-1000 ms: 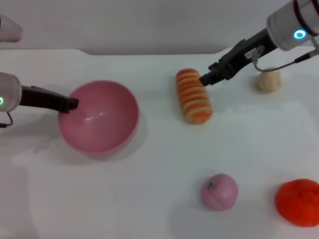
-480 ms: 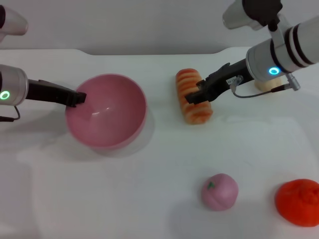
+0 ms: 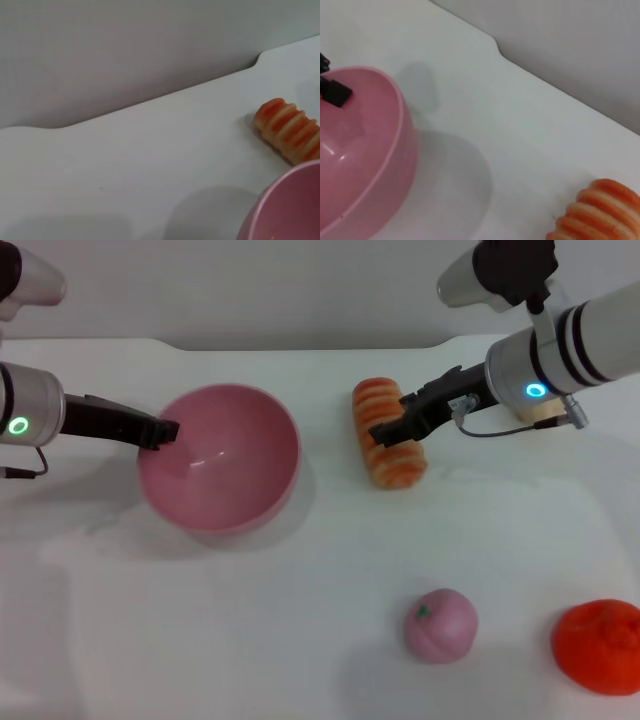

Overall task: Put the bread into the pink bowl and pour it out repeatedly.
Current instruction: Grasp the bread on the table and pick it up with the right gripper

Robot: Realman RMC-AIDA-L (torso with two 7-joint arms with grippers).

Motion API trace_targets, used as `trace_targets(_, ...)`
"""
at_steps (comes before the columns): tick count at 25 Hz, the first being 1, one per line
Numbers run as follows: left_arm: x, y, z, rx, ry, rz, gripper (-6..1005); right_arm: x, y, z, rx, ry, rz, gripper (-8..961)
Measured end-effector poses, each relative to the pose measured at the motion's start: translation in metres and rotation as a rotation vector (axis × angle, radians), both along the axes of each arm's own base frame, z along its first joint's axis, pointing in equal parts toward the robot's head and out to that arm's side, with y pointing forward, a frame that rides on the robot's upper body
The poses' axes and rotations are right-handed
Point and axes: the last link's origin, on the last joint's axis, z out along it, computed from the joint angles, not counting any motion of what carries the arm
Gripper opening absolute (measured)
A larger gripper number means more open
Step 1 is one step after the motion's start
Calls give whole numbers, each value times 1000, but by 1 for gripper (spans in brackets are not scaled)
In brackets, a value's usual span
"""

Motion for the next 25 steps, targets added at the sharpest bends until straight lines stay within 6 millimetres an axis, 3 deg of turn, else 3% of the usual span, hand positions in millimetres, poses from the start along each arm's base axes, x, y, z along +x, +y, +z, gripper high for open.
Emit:
trace_targets(12,1,1,0,1,-6,0,33,19,-9,-14,15,47,-74,685)
trace_targets(25,11,1,-8,-32,-12,-20,34,38,-15,-15,49,55,-122,677)
